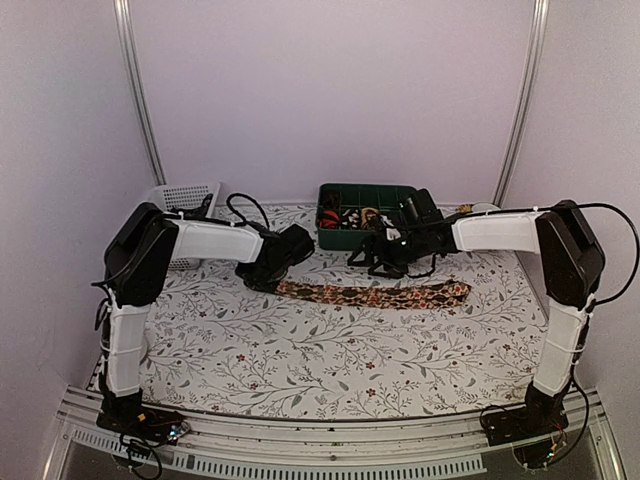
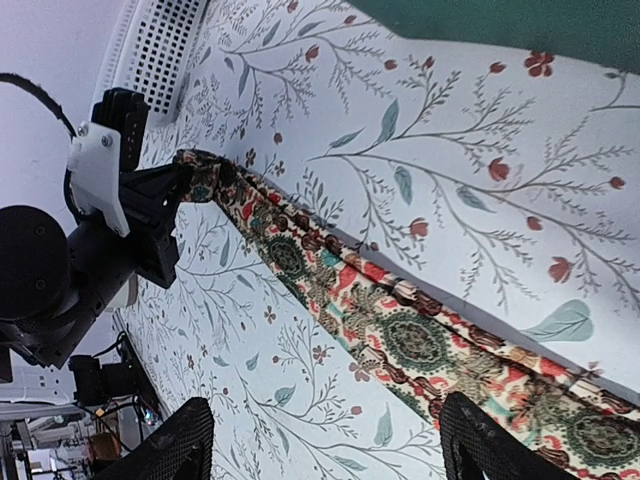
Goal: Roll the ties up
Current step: Roll the tie at the center of the board.
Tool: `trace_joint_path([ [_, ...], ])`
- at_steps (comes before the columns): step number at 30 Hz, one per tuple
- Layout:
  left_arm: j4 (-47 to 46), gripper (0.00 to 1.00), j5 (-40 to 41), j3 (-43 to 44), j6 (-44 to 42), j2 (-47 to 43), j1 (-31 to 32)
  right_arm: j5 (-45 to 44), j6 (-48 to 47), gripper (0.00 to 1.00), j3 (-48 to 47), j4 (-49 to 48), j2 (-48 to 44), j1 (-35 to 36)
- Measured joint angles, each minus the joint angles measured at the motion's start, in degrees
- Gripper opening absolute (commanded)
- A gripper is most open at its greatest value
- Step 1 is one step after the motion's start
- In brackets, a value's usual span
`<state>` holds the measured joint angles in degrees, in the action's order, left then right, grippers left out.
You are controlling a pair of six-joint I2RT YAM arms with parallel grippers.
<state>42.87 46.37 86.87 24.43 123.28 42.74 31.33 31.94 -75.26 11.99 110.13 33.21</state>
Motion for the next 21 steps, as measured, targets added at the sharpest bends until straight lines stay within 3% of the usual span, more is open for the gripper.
trace_joint_path([
  [21,6.2,0.0,8.9,9.9,-0.2,9.0,4.7,1.9,0.3,0.77,4.2,-2.2,0.5,-1.4],
])
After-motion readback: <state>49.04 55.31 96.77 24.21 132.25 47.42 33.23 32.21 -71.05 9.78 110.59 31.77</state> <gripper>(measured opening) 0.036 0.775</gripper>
